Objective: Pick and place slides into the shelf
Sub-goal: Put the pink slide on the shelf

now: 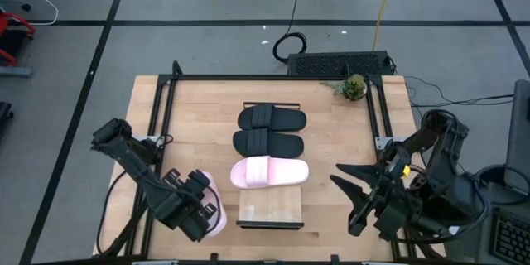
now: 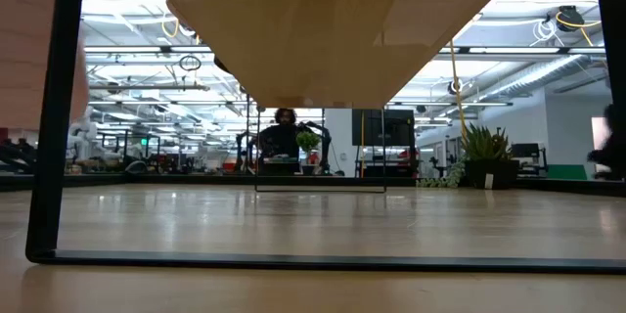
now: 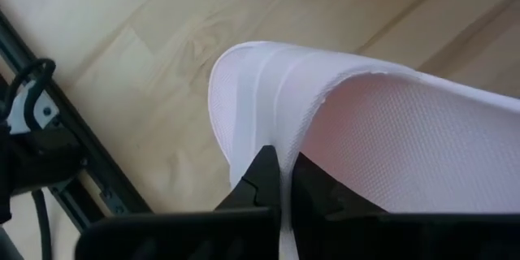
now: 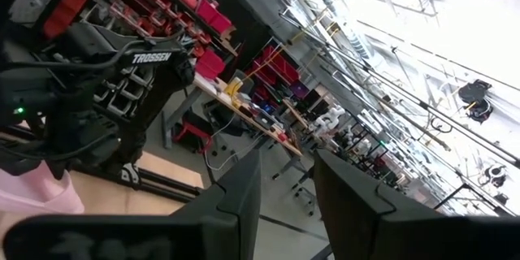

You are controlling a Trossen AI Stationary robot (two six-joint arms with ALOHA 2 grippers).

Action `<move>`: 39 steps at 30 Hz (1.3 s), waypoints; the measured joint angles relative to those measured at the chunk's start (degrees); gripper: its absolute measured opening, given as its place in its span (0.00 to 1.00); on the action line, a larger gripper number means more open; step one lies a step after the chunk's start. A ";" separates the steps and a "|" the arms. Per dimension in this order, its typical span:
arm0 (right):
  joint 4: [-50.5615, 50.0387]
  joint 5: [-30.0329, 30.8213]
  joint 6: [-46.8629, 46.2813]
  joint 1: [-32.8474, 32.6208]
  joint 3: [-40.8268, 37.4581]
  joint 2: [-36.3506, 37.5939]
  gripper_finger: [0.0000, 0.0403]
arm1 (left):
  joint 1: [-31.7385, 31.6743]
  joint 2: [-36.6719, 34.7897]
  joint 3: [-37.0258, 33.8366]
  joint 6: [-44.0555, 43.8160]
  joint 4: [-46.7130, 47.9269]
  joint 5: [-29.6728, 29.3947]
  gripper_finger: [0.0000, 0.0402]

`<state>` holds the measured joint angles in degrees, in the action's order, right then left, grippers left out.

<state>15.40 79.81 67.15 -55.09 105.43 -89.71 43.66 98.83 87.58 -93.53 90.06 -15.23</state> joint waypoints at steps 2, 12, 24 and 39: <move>-0.06 0.00 0.00 0.02 0.00 0.27 0.27 | -0.81 0.00 1.00 1.12 -0.03 -0.29 0.00; -2.16 -0.04 1.20 0.02 0.00 0.47 0.27 | -3.53 -0.66 8.30 7.81 -0.12 -1.42 0.00; -3.58 0.12 1.07 0.02 0.00 0.45 0.27 | -6.18 -1.55 10.78 15.47 -0.10 -1.90 0.00; -5.58 2.65 -4.92 5.61 -3.91 0.47 0.27 | -0.60 -1.50 10.09 12.81 -0.02 1.30 0.00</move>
<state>9.81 82.46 62.24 -49.48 101.52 -89.23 43.06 97.32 97.67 -80.72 90.03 -13.93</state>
